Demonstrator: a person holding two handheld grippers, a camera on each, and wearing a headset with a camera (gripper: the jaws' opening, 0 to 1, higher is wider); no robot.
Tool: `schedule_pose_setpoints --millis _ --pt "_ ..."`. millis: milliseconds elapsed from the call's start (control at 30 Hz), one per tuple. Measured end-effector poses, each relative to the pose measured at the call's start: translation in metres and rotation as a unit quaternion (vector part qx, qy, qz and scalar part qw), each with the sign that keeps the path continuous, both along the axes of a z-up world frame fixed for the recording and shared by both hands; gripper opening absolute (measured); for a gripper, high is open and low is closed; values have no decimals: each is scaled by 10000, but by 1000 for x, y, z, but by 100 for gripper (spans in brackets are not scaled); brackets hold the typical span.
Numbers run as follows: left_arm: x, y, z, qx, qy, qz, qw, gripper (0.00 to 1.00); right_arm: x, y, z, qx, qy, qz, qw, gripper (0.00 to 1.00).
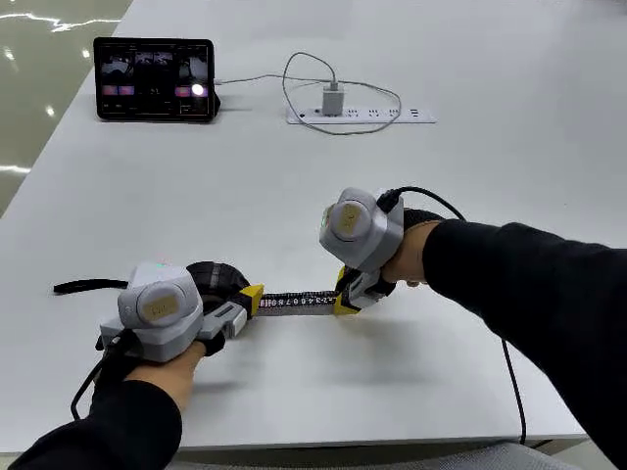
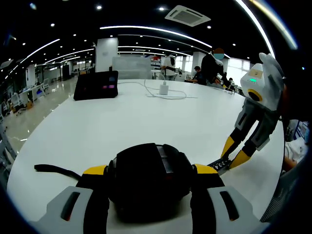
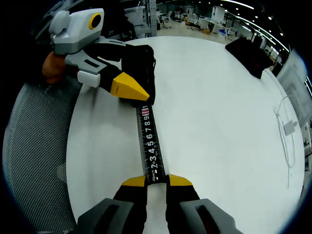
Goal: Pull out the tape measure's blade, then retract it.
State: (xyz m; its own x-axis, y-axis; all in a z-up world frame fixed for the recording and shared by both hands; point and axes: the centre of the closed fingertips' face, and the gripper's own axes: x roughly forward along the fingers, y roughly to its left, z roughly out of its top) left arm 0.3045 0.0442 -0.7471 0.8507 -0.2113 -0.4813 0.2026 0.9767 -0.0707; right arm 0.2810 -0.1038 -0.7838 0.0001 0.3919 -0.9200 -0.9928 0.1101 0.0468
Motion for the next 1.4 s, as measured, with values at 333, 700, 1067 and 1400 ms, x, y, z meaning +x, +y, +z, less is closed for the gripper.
schedule_pose_setpoints --millis 333,700,1067,1400 --pt "0 0 0 -5 2 -7 10000 64 -1 5 0 10 35 -13 10000 10" --pt "0 0 0 -17 6 -7 10000 64 -2 10 1 134 88 -62 9999 10" --pt "0 1 0 -25 4 -3 10000 64 -3 16 2 155 73 -121 9998 10" --pt "0 1 0 -63 15 3 10000 64 -4 21 2 226 80 -86 9997 10"
